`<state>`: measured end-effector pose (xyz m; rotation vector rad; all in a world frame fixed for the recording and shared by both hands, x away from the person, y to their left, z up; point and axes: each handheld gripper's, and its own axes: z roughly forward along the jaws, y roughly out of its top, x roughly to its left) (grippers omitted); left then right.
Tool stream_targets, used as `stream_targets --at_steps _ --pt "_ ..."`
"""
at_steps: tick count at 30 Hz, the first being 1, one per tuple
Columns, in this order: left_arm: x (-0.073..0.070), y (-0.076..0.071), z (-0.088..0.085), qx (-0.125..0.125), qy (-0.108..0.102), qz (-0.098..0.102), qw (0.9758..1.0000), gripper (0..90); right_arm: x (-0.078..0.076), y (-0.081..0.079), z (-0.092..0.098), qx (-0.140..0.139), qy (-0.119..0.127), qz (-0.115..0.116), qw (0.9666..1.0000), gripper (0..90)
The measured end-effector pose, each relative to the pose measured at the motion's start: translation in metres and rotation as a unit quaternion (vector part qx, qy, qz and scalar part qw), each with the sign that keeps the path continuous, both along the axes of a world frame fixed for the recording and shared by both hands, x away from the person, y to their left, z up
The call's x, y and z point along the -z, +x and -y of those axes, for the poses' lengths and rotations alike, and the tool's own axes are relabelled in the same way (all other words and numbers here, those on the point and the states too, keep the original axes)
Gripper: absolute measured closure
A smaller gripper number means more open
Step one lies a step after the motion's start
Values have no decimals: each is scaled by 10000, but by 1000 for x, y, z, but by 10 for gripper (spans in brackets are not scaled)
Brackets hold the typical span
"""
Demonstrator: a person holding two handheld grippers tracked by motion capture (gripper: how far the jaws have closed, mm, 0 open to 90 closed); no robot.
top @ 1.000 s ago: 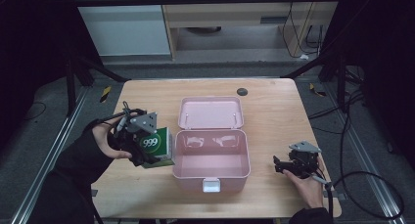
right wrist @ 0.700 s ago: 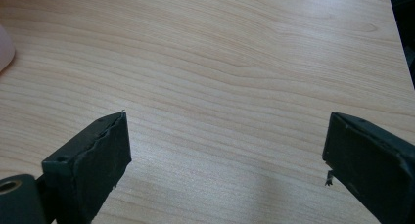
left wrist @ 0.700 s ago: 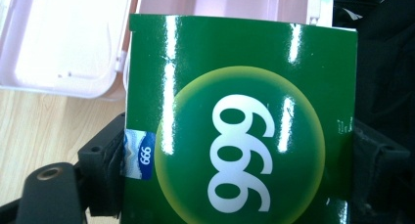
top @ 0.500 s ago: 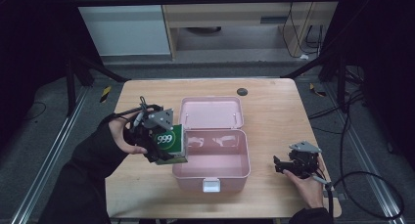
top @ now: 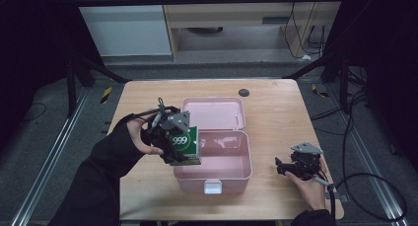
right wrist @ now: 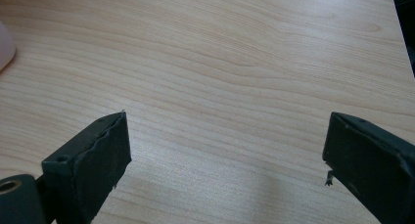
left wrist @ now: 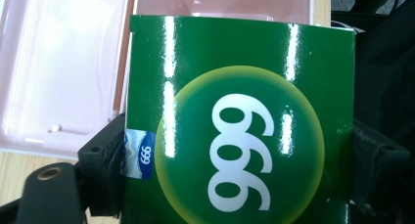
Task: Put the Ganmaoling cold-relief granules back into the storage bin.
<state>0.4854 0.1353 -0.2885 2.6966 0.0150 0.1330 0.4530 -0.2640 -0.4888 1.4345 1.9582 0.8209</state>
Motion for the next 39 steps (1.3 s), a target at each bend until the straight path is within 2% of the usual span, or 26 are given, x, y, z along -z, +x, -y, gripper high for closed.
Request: stream_targets --at_steps 17,33,39 --pt "14 6 25 134 129 -86 9998 146 2 0 -1 -28 6 -27 10000 39" --pt "40 11 27 129 317 -198 9992 147 2 1 -3 -46 -32 -29 10000 39" --pt "50 13 27 119 293 -280 9991 147 3 1 -3 -63 -53 -25 10000 38"
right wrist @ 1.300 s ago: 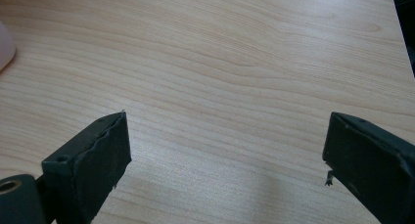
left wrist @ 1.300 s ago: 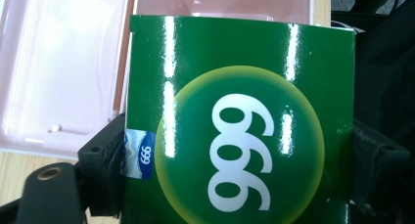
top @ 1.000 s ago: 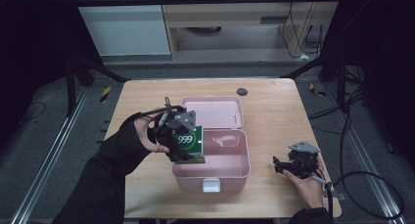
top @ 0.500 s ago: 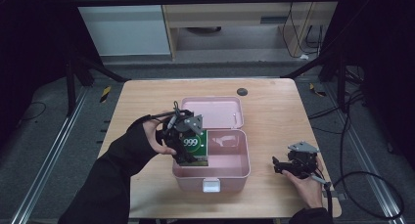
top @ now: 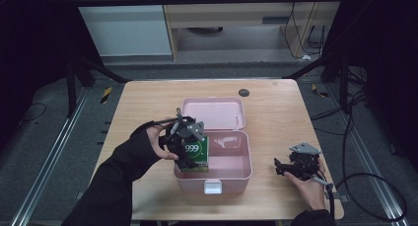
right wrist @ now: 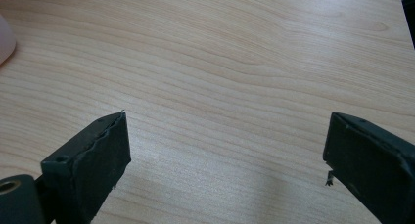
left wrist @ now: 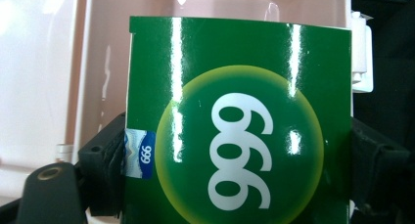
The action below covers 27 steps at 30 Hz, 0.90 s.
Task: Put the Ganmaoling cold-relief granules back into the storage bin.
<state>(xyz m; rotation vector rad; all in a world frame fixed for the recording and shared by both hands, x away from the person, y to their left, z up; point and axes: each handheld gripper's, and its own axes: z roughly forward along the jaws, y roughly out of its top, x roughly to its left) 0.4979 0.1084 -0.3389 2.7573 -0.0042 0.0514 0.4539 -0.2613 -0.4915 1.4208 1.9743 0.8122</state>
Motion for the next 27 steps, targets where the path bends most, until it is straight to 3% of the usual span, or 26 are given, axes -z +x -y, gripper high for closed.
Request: stream_targets --at_steps 5,12,20,27 --pt "8 1 2 2 163 21 9999 147 0 0 0 -3 -6 -9 10000 38" --pt "18 2 4 0 166 -70 9998 147 1 0 0 -7 -16 -14 10000 38" --pt "27 5 3 -3 278 -17 9996 146 1 0 0 -32 -38 -15 10000 37" --pt "33 5 2 -56 165 -25 9998 146 1 0 -1 -26 -39 -18 10000 37"
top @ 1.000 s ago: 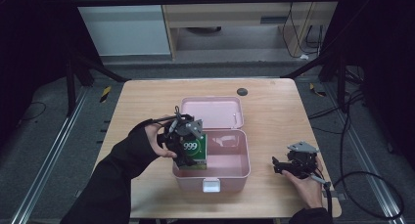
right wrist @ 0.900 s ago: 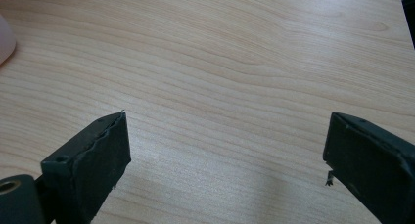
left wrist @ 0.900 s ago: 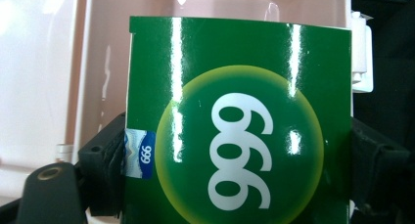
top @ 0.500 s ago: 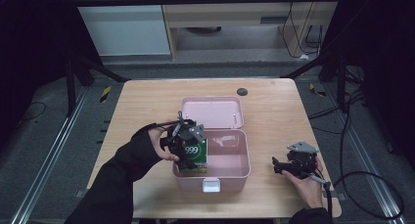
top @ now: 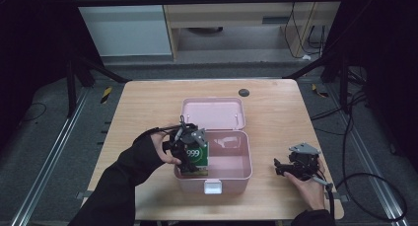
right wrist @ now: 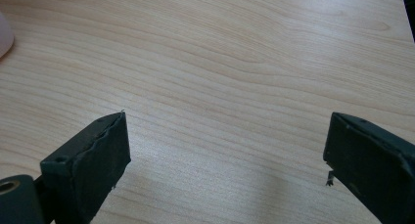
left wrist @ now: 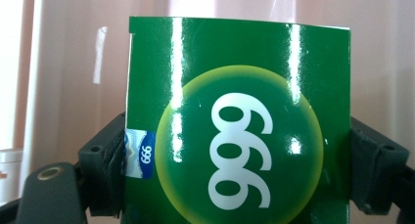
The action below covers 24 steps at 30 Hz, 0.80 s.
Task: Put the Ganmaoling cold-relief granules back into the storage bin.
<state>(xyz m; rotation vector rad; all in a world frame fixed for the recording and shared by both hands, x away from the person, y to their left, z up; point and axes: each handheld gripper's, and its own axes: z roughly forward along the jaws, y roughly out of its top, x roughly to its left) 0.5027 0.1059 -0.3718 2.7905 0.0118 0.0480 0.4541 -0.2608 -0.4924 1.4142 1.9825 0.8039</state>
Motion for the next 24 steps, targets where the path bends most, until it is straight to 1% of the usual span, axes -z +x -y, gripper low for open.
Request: stream_targets --at_steps 5,9,12,17,22,23,24 --pt "7 1 -2 -18 30 -20 10000 145 0 0 0 -4 -7 0 10000 36" --pt "10 1 -2 -5 68 15 10000 144 0 0 -1 2 -8 -1 10000 35" --pt "13 1 -2 -26 7 -22 10000 143 0 0 -1 -1 -4 1 10000 35" --pt "20 0 -2 -7 59 -59 10000 140 0 0 0 -5 -12 -3 10000 33" --pt "21 0 -2 45 119 -4 9999 128 0 0 -1 5 -8 -7 10000 26" --pt "21 -1 -3 23 91 -22 10000 100 0 0 -1 4 -10 -8 10000 26" --pt "19 0 -4 13 31 -32 10000 100 0 0 -1 4 -10 -8 10000 26"
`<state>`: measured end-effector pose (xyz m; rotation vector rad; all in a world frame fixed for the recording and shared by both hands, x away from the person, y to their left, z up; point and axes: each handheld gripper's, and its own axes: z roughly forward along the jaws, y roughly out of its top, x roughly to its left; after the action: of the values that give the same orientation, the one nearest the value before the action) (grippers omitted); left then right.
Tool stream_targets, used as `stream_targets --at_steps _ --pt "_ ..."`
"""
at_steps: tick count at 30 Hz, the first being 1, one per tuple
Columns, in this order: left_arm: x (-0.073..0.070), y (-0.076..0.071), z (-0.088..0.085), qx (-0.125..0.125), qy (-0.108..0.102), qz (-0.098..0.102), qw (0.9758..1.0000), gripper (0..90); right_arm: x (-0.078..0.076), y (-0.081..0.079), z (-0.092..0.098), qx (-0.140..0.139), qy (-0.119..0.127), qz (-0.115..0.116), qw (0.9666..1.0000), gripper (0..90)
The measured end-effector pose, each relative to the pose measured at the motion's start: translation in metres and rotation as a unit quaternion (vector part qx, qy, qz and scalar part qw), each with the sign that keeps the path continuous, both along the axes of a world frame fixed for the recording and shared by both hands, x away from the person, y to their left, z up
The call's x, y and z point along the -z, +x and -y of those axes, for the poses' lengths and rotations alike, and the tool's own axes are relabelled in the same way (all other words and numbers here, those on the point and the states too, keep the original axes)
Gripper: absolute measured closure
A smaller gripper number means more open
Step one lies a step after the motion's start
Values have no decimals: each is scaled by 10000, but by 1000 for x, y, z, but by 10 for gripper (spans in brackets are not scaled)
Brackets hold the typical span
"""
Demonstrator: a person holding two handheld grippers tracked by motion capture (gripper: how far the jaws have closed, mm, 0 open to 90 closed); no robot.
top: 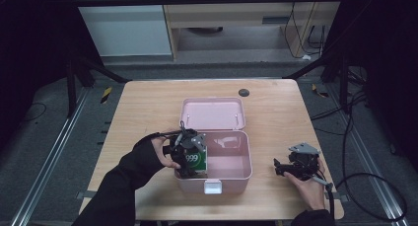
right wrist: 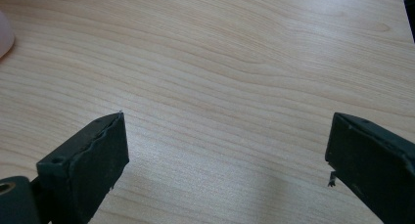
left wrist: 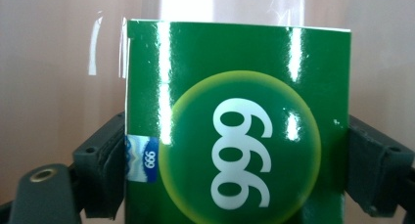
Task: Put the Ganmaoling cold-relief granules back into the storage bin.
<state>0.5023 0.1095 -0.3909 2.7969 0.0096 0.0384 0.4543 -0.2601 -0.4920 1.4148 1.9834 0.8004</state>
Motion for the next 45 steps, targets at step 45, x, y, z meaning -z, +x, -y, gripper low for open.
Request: stream_targets --at_steps 45 --pt "9 -41 -166 -2583 -1663 547 9501 241 -1 -4 5 81 -9 20 10000 27"
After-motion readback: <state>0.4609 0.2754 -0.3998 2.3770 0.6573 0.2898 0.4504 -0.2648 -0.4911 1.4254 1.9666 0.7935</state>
